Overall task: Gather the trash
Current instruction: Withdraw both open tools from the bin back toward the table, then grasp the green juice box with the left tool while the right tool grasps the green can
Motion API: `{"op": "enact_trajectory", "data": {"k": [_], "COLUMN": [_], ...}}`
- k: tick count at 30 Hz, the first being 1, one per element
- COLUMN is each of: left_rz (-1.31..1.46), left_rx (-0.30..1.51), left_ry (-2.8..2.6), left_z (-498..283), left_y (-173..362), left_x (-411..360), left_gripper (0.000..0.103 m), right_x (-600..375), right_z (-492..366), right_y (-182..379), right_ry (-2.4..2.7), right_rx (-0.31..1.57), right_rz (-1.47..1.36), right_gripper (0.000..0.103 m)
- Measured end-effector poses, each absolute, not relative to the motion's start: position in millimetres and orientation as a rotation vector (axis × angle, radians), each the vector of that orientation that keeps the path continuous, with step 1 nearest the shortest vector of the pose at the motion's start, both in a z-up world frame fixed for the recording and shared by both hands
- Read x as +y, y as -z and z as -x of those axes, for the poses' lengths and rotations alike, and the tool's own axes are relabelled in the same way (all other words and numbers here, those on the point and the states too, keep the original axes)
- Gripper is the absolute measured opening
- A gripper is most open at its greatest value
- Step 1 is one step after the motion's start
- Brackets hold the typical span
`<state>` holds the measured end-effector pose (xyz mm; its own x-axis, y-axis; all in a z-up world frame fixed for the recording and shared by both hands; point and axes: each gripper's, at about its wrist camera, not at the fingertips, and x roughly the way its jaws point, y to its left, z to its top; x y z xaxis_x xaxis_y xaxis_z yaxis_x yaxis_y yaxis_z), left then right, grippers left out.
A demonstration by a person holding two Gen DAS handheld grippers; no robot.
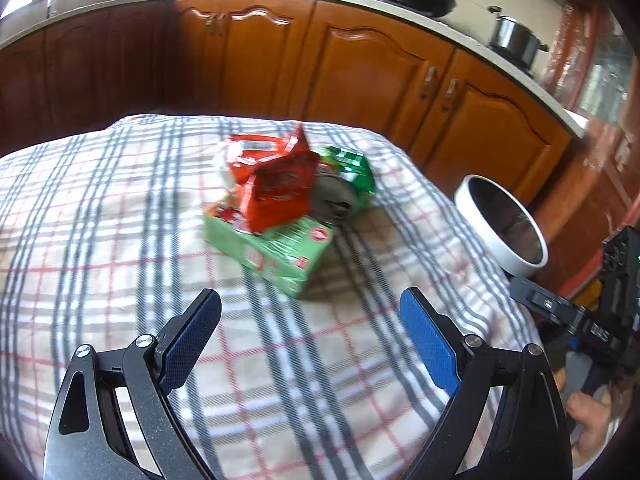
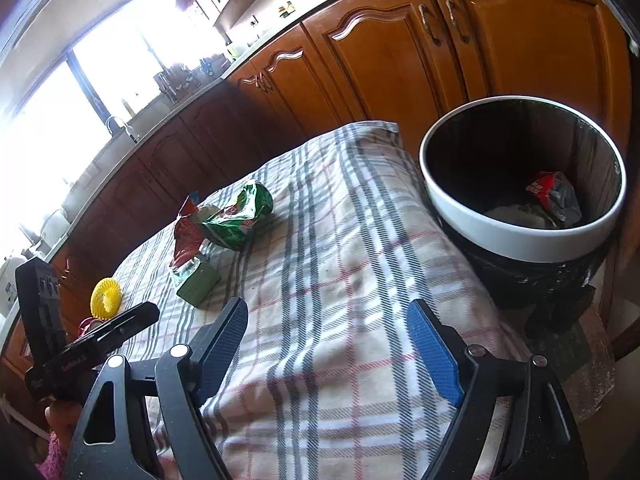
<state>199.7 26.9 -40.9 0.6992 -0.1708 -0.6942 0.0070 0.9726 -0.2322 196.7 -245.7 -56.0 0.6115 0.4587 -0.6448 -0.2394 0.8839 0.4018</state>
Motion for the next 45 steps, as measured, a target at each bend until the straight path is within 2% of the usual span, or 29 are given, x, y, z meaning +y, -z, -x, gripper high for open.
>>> {"op": "enact_trajectory", "data": {"k": [10, 22, 25, 30, 34, 35, 36, 38, 39, 41, 45], "left_rz": [0.133, 0.232, 0.243, 0.196, 0.127, 0.126, 0.137, 0.168, 0.167, 0.17, 0.178], "left_rx": [0.894, 0.881, 0.843, 0.843, 0.867, 0.879, 0.89, 0.899, 0.895, 0.887, 0.863], "left_ry": [-0.073, -0.107, -0.064, -0.04, -0.107, -0.116, -0.113, -0.098, -0.1, -0.093, -0.093], "left_z": [-255.1, -214.3, -213.4, -233.2, -251.5, -253.3, -254.0, -253.4, -250.7, -245.6, -225.7], "left_y": [65.2, 67.5, 57.1, 53.2, 63.0, 66.6, 69.0, 72.3, 71.8, 69.9, 63.4], "left_x": [27.5, 105.0, 98.1, 74.3, 64.0, 64.7, 66.7, 71.2, 73.0, 74.2, 81.9], "left_gripper": [0.093, 0.092, 0.093, 0.093, 0.092, 0.086, 0.074, 0.059, 0.049, 0.05, 0.05], "right_x": [-227.0, -175.8, -163.7, -155.5, -150.0, -149.2, -148.3, -145.3, -144.5, -141.7, -140.4], "right_z": [-210.3, -250.3, -270.1, -301.9, -324.5, -329.1, -332.5, -336.6, -337.5, -336.8, -321.5], "right_y": [48.8, 53.1, 59.1, 68.9, 81.0, 85.4, 88.2, 91.3, 92.3, 93.0, 84.5], "right_ry": [-0.418, -0.499, -0.507, -0.502, -0.507, -0.518, -0.528, -0.553, -0.563, -0.581, -0.603], "right_rx": [0.812, 0.847, 0.868, 0.907, 0.956, 0.973, 0.986, 1.004, 1.009, 1.016, 0.988], "right_rz": [-0.268, -0.243, -0.275, -0.333, -0.388, -0.411, -0.432, -0.458, -0.468, -0.478, -0.444], "right_gripper": [0.083, 0.082, 0.075, 0.057, 0.049, 0.047, 0.043, 0.037, 0.031, 0.023, 0.02]}}
